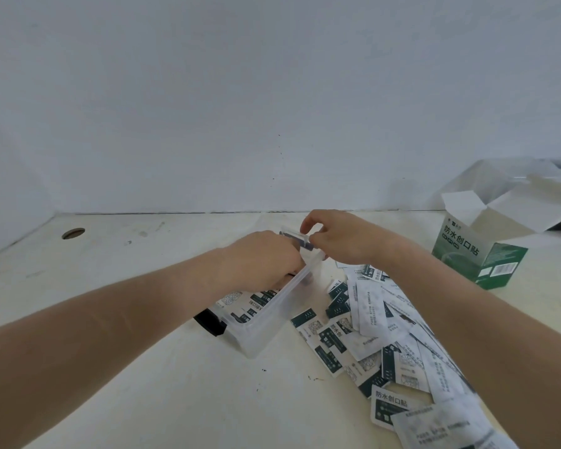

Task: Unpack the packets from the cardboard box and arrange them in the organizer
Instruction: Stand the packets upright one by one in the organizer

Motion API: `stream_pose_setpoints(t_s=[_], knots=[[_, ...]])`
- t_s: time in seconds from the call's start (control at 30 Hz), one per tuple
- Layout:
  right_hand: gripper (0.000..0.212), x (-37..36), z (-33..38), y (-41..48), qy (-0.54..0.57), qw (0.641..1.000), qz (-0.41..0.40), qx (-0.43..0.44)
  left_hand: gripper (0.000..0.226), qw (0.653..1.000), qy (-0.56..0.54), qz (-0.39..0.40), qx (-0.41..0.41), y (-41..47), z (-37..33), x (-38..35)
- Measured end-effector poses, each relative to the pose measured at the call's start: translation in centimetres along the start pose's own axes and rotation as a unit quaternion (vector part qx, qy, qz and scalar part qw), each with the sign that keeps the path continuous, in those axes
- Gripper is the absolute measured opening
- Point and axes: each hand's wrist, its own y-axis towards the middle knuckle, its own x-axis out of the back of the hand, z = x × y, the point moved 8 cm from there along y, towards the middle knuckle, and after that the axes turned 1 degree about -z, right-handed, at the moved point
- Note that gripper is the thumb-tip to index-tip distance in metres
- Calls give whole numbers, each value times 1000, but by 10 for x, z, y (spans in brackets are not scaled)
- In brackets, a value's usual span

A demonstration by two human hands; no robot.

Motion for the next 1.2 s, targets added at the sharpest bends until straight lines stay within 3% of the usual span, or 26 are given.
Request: stream_pose_setpoints(t_s=[0.13, 0.3, 0.37, 0.43, 0.8, 1.07, 1.2], knots=[[26, 0, -1, 1, 3, 1000, 0, -1, 29, 998, 41, -16, -38, 2, -7, 3], [28, 2, -2, 2, -14, 1000, -3, 1, 44, 994, 16, -50, -94, -1, -12, 9], [30, 2, -1, 2, -17, 1000, -6, 1, 41, 992, -6, -57, -111, -1, -12, 9], [31, 3, 0, 2, -20, 1000, -8, 2, 27, 993, -7, -57, -106, -1, -10, 8], [28, 0, -2, 2, 2, 1000, 0, 4, 28, 995, 53, 7, -81, 5, -1, -5], [22, -4, -4, -2, 35, 999, 16, -11, 28, 996, -82, -11, -14, 0, 11, 3], [20, -6, -6, -3, 43, 999, 13, -13, 14, 999, -38, 12, 16, 2, 16, -3]])
